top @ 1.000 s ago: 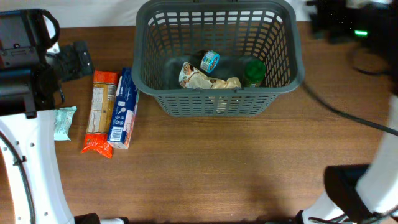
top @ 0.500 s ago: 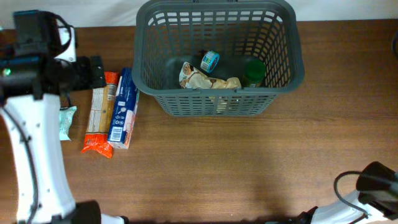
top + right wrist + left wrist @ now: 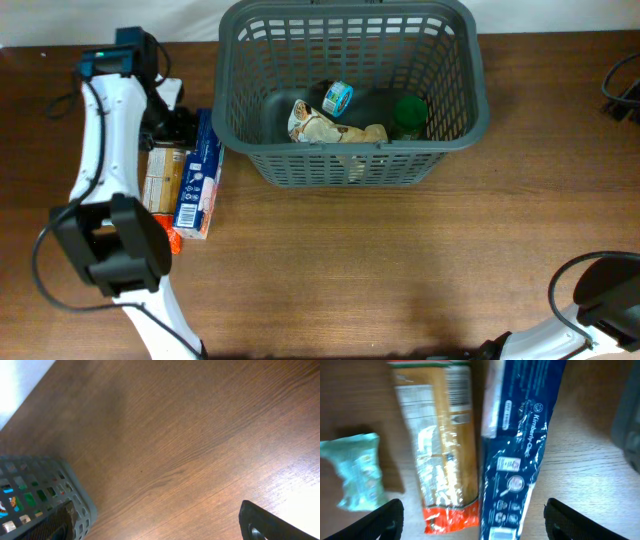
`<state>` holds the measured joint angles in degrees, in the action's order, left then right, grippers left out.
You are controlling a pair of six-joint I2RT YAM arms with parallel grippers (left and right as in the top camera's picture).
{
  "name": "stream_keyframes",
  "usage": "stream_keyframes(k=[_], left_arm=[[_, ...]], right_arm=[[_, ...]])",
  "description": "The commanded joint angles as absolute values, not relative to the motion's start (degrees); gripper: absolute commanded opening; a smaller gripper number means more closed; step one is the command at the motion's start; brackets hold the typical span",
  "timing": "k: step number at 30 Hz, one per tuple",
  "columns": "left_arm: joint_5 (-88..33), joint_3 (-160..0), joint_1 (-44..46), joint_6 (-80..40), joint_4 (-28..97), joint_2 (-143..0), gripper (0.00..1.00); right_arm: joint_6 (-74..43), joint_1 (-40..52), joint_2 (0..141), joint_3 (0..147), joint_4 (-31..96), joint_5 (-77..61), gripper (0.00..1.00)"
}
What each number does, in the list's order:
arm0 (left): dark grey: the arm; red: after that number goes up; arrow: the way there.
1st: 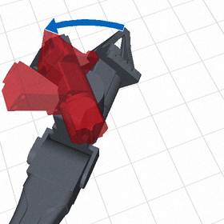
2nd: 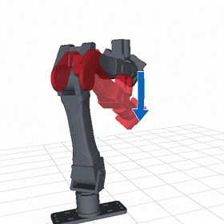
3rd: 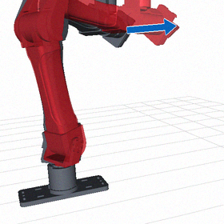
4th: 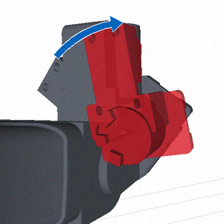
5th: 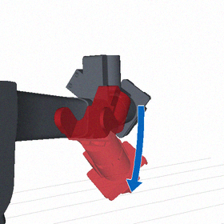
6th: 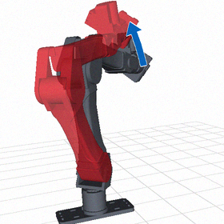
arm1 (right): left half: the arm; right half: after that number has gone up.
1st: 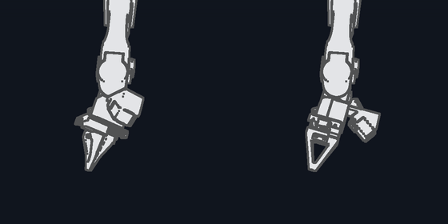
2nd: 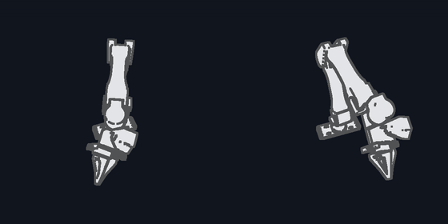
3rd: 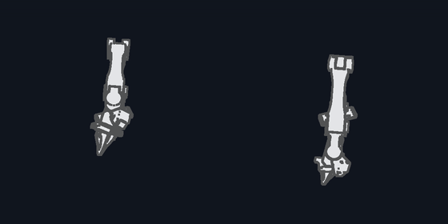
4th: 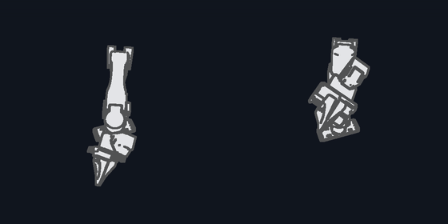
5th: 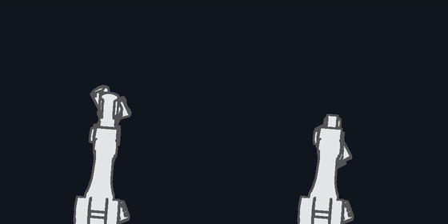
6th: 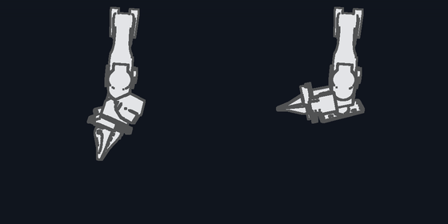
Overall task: Pack container
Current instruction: 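Withdraw the right gripper and move the left gripper to the blue box, then grasp the blue box with the left gripper and drop it into the basket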
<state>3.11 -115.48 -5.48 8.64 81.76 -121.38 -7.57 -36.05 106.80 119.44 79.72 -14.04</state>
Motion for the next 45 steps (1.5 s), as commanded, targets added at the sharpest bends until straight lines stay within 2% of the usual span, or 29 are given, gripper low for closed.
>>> stream_keyframes(k=[1,11,14,16,19,20,21,32,42,45], left_arm=[[1.4,-115.3,-3.7,12.0,82.0,-125.7,0.83],[5.3,-115.2,-0.1,11.1,81.6,-135.1,0.78],[5.4,-115.2,-0.1,11.0,81.6,-136.5,0.70],[5.4,-115.2,-0.2,11.0,81.4,-137.0,0.56],[5.4,-115.3,-0.2,11.0,81.6,-137.0,0.21],[5.4,-115.6,-0.2,11.0,81.9,-136.8,0.13],[5.4,-116.2,-0.2,11.0,82.2,-136.8,0.09],[12.4,-142.7,-2.5,6.4,89.7,-133.4,0.08],[15.8,-172.5,-0.2,7.6,83.7,-128.2,0.07],[12.1,-178.5,3.0,14.7,80.7,-126.4,0.07]], right_arm=[[-8.1,-36.0,106.4,119.2,79.4,-14.9,0.96],[-8.0,-36.0,106.4,119.2,79.0,-14.8,0.96],[-8.1,-36.0,106.4,119.2,79.0,-14.8,0.96],[-8.1,-36.0,106.4,119.2,79.0,-14.8,0.96],[-8.1,-36.0,106.4,119.2,79.0,-14.8,0.96],[-8.1,-36.0,106.4,119.2,79.0,-14.8,0.96],[-8.1,-36.0,106.4,119.2,79.0,-14.8,0.96],[-8.1,-36.0,106.4,119.2,79.0,-15.4,0.96],[-8.1,-36.0,106.4,119.2,79.3,-16.1,0.96],[-8.1,-36.0,106.4,119.2,79.7,-16.1,0.96]])
